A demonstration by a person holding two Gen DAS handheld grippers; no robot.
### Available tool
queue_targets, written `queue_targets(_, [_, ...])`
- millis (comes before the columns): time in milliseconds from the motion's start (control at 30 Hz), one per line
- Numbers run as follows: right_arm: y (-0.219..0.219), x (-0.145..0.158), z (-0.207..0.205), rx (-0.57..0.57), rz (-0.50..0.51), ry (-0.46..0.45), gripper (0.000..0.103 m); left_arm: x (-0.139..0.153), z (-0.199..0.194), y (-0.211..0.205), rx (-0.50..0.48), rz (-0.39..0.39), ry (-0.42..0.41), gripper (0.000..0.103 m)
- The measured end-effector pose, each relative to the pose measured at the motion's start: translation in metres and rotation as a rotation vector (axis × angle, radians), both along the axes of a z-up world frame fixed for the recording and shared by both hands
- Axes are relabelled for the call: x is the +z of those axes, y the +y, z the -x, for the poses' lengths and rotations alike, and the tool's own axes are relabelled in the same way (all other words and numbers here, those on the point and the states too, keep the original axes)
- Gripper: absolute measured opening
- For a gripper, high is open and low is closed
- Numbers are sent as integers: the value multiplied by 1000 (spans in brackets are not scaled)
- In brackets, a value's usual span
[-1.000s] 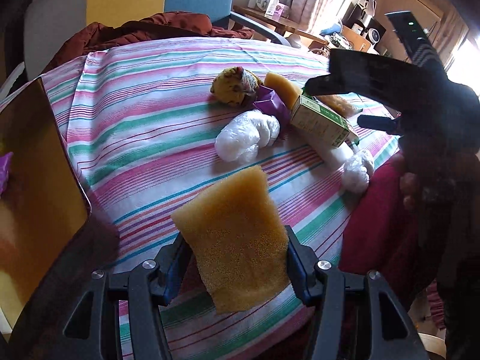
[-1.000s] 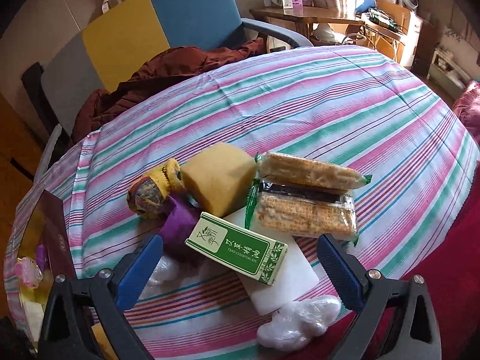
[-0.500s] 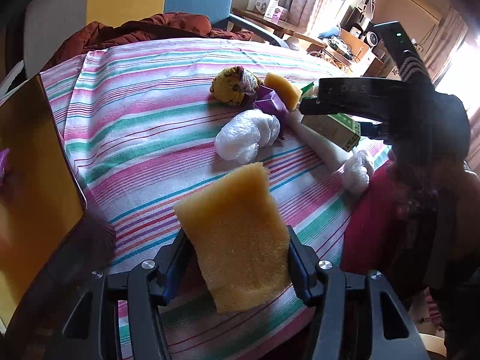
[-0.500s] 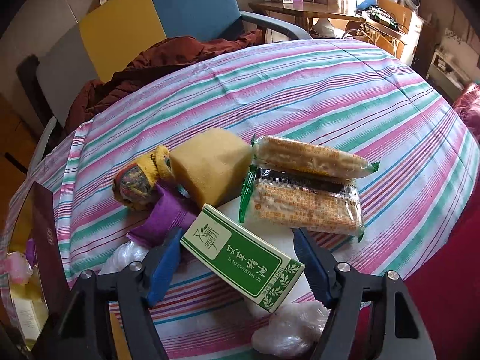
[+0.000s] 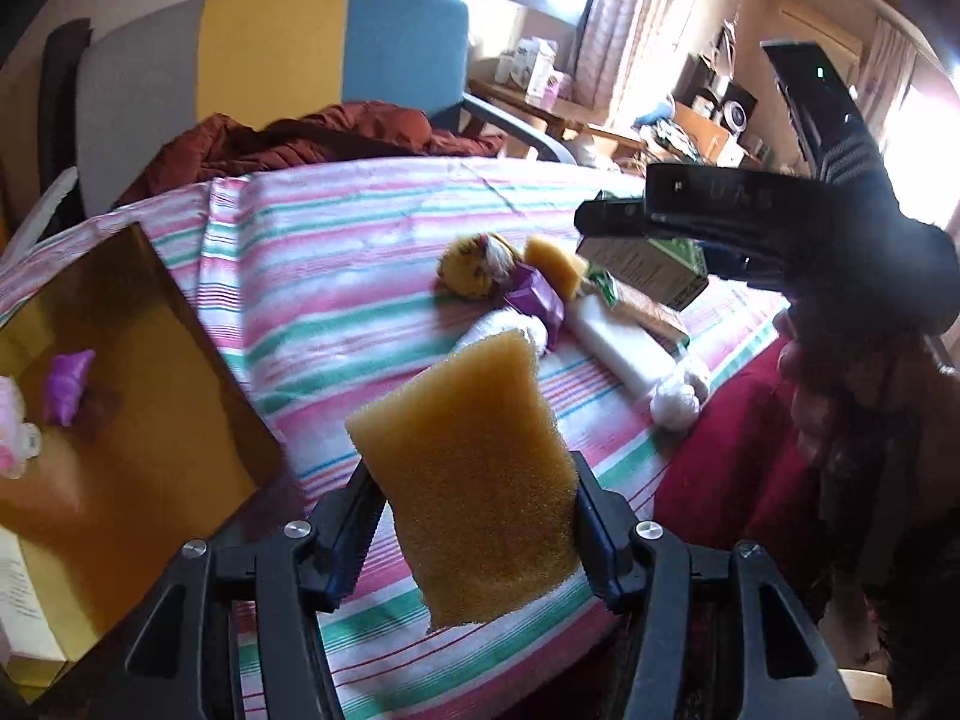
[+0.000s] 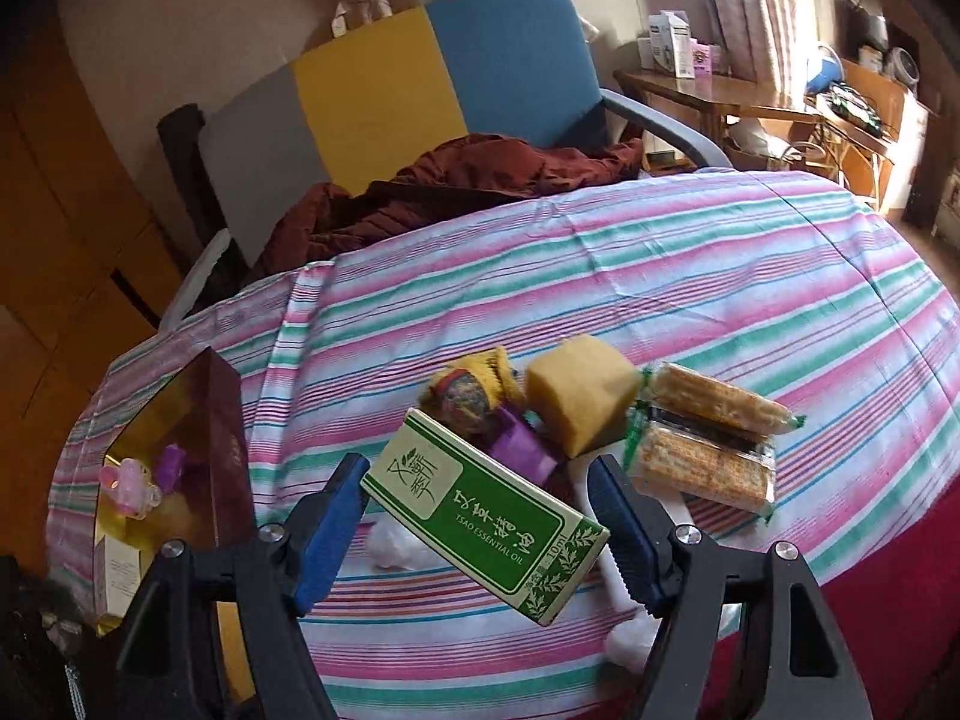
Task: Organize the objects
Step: 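Carry both held items to the gold tray and open both tools to release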
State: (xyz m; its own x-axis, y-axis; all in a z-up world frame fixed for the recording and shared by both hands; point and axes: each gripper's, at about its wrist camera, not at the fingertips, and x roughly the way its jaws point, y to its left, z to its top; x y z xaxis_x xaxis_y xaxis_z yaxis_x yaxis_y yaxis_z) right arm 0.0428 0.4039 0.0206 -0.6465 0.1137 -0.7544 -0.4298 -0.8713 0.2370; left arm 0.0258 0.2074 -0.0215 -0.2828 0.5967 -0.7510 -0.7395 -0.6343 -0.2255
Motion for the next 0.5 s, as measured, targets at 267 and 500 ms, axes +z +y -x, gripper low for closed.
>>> queue_targets(267, [-71,9,44,226,31,26,75,26,31,-81,223,-49,21,59])
queue_targets(500, [-134,8,86,399,54,9,75,6,57,-144,407,-11,-9,59])
